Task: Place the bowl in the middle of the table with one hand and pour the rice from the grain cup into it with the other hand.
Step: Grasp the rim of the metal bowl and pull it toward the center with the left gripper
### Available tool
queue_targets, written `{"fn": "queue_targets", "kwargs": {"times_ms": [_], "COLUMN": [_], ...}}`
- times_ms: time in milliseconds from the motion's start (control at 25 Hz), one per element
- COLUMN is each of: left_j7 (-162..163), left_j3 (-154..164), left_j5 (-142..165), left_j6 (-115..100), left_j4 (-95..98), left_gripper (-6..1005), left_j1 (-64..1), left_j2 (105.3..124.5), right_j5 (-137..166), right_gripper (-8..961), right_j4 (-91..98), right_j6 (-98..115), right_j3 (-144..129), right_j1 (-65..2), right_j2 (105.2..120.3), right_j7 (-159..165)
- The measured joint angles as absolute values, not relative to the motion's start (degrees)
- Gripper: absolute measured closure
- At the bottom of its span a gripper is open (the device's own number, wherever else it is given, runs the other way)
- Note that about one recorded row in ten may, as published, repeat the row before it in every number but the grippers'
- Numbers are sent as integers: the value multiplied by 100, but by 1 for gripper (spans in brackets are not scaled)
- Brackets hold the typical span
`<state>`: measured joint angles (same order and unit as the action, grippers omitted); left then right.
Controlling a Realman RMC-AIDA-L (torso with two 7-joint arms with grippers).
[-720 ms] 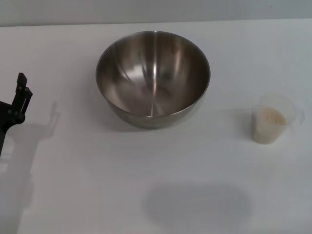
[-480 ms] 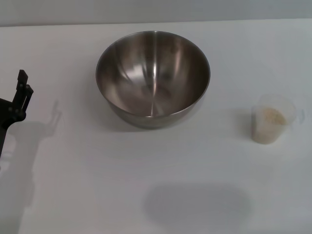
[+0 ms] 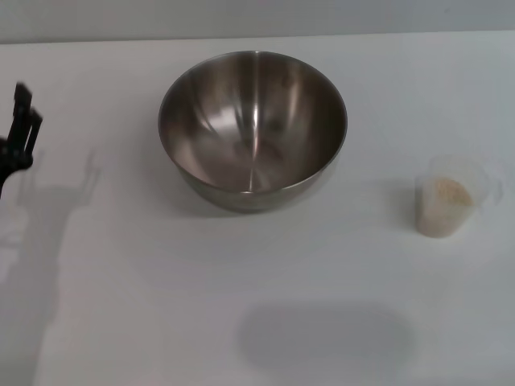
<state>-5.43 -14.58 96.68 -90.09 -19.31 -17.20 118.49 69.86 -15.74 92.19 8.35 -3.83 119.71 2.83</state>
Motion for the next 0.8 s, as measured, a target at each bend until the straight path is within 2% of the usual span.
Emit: {"fn": "queue_targets", "kwargs": {"times_ms": [320, 400, 440, 560, 640, 720, 760, 800], "left_j7": [-1067, -1833, -1833, -2571, -3108, -3621, -3905, -3905], "left_j3": [-1785, -1980, -1980, -2366, -2920, -3731, -4600, -4600], "left_j5": [9672, 9679, 9679, 9829, 10079, 10554, 11160, 11160], "left_j6": [-8226, -7744, -7744, -7004, -6354, -5479, -4458, -4458], "left_j4": [-2387, -3222, -3222, -4515, -5283, -6006, -6589, -6589], "left_gripper": [216, 216, 216, 216, 216, 216, 216, 216], "left_j1": [-2456, -2548, -2548, -2456, -2249, -1907, -1514, -1514], "left_j2": [11650, 11332, 11332, 10769, 10542, 10482, 10576, 10576], "right_j5": [6996, 6997, 6997, 6996, 6996, 6996, 6996, 6996], "right_gripper": [136, 136, 136, 135, 135, 135, 135, 135], "right_j4": [-1573, -1573, -1573, -1573, -1574, -1573, -1573, -1573], "right_j6": [9212, 9213, 9215, 9217, 9208, 9188, 9177, 9177], "right_j3": [835, 832, 830, 826, 826, 826, 826, 826], "right_j1": [-380, -379, -378, -383, -395, -412, -422, -422], "right_j2": [11970, 11970, 11970, 11970, 11971, 11971, 11971, 11971], "right_j7": [281, 281, 281, 281, 281, 282, 282, 282]}}
